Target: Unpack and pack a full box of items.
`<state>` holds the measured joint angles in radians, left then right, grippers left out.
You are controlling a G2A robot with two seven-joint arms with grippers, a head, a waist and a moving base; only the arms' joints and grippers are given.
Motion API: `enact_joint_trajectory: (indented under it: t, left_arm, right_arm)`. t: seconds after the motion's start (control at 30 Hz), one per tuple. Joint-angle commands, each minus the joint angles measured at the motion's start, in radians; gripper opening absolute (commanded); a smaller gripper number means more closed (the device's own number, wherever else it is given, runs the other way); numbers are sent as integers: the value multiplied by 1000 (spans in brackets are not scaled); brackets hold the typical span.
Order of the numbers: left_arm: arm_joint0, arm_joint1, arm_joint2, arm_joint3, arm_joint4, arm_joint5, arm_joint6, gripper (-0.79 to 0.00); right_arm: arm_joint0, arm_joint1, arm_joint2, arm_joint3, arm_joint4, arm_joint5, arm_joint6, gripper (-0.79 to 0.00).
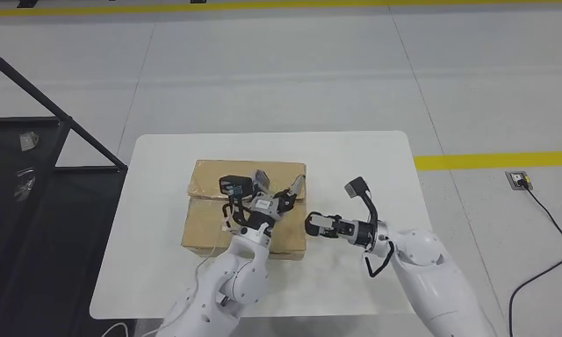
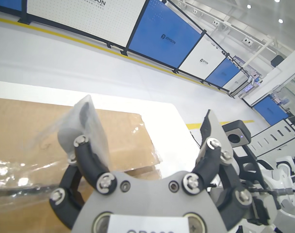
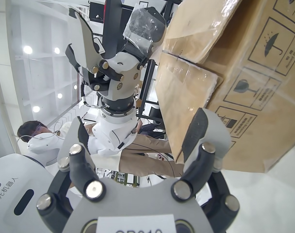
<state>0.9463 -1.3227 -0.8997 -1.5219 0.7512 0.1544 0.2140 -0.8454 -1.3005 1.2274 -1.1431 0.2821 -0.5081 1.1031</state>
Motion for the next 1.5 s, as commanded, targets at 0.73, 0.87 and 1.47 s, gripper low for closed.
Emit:
enact_joint_trajectory:
  t: [0.73,0.87,1.47]
  left_arm:
    - [-37,-65,58,91,79,-24,-30,0]
    - [-19,-69,58,69,93,-42,-45,0]
    - [328,-1,-464,-499,-270,-182,-274,0]
  right_arm:
    - [-300,57,222,-204,113,-264,-180,0]
    - [-323,64,235,-230,118,-251,-184,0]
    - [-139,68,152,-283,36,-62,-210,0]
